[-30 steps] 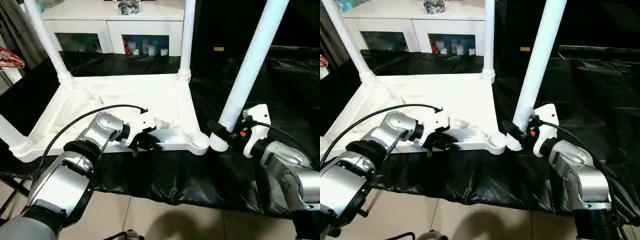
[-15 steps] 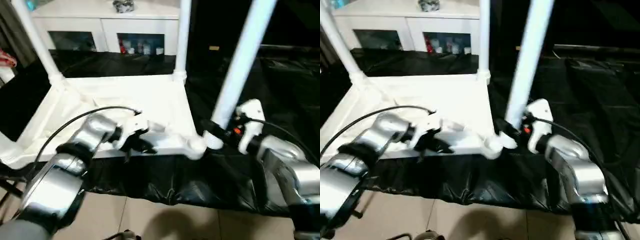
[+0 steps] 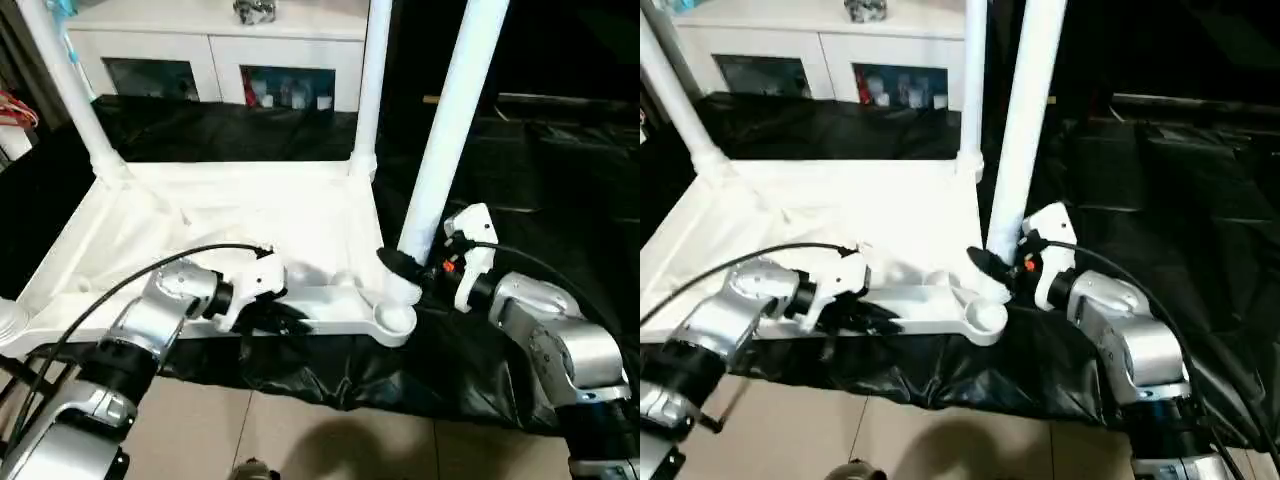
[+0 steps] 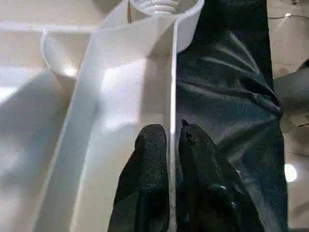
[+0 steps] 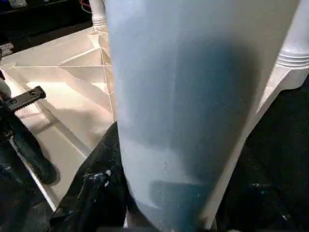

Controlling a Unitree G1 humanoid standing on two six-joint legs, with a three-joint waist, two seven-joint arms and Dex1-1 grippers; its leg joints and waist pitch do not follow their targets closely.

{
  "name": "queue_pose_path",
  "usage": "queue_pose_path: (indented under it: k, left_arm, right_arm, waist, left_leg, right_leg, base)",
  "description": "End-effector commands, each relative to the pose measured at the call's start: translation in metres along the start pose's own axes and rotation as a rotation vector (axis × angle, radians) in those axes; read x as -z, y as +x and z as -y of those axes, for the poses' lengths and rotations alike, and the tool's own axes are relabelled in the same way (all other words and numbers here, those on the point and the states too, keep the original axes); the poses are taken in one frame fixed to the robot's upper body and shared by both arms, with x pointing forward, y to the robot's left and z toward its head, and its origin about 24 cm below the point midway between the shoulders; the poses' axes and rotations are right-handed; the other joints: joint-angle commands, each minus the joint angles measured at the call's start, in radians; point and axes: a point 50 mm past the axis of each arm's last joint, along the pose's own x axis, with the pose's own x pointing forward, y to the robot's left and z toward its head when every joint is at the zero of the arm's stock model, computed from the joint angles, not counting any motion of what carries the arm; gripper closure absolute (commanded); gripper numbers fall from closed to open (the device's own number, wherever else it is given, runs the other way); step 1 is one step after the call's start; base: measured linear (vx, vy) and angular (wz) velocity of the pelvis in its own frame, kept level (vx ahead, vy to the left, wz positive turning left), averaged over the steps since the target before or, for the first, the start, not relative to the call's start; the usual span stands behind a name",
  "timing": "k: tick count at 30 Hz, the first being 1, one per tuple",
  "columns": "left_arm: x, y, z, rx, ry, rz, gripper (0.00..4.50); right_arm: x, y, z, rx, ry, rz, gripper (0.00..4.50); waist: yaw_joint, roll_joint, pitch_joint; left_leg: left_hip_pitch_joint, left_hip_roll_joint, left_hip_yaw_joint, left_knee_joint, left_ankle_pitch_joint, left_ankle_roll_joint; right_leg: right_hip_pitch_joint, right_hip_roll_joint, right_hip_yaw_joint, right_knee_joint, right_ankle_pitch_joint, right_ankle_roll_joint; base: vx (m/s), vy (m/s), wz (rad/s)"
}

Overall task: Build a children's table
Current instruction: Insert table leg to table base

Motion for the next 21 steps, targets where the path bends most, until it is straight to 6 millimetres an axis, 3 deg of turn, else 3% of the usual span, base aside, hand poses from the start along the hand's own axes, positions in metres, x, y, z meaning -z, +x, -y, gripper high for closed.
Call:
queue_pose_path:
  k: [1, 4, 10, 11, 13, 14, 21]
  left_arm:
    - [-0.002, -0.004, -0.002, -0.021, 0.006, -0.009, 3.52]
    - [0.0, -0.006, -0.003, -0.019, -0.016, -0.011, 3.52]
    - [0.007, -0.012, -0.001, -0.007, -0.065, -0.017, 3.52]
    - [0.007, -0.012, -0.001, -0.007, -0.066, -0.017, 3.82]
    - [0.009, -0.012, -0.001, -0.006, -0.097, 0.008, 3.82]
    - [0.009, -0.011, -0.001, -0.006, -0.104, 0.015, 4.08]
    - [0.007, -0.008, -0.001, 0.022, -0.132, 0.037, 4.45]
  right_arm:
    - [-0.006, 0.001, 0.0, 0.007, -0.022, 0.02, 2.61]
    - [-0.007, 0.0, 0.0, 0.005, -0.022, 0.029, 2.61]
    - [-0.008, 0.001, 0.001, 0.007, -0.024, 0.035, 2.61]
    - [-0.008, 0.001, 0.001, 0.007, -0.024, 0.035, 2.61]
    - [-0.008, 0.002, 0.001, 0.007, -0.023, 0.036, 2.61]
    - [-0.008, 0.002, 0.0, 0.006, -0.022, 0.037, 2.61]
    - [-0.008, -0.003, -0.003, -0.03, -0.026, 0.023, 2.61]
  waist:
    - [0.0, -0.005, -0.069]
    - [0.0, 0.001, -0.07]
    - [0.0, 0.002, -0.069]
    - [0.0, 0.002, -0.069]
    - [0.0, 0.004, -0.069]
    - [-0.001, 0.002, -0.069]
    - [-0.001, 0.011, -0.072]
  left_leg:
    - [0.016, 0.017, -0.006, -0.075, -0.265, -0.006]
    - [0.017, 0.016, -0.007, -0.075, -0.273, -0.01]
    - [0.018, 0.015, -0.007, -0.075, -0.285, -0.014]
    - [0.018, 0.016, -0.007, -0.076, -0.288, -0.014]
    - [0.019, 0.015, -0.007, -0.075, -0.292, -0.016]
    - [0.019, 0.014, -0.007, -0.075, -0.29, -0.014]
    - [0.019, 0.016, -0.008, -0.075, -0.288, -0.018]
  right_leg:
    - [0.056, -0.072, 0.041, -0.084, -0.376, -0.113]
    - [0.056, -0.07, 0.04, -0.082, -0.351, -0.123]
    - [0.056, -0.071, 0.04, -0.083, -0.357, -0.127]
    - [0.056, -0.071, 0.04, -0.083, -0.361, -0.127]
    - [0.056, -0.071, 0.04, -0.083, -0.368, -0.126]
    - [0.057, -0.071, 0.04, -0.085, -0.367, -0.126]
    - [0.059, -0.069, 0.041, -0.079, -0.314, -0.142]
  base:
    - [0.0, 0.0, 0.0]
    - [0.0, 0.0, 0.0]
    - [0.0, 0.0, 0.0]
    - [0.0, 0.0, 0.0]
    - [0.0, 0.0, 0.0]
    - [0.0, 0.0, 0.0]
    - [0.0, 0.0, 0.0]
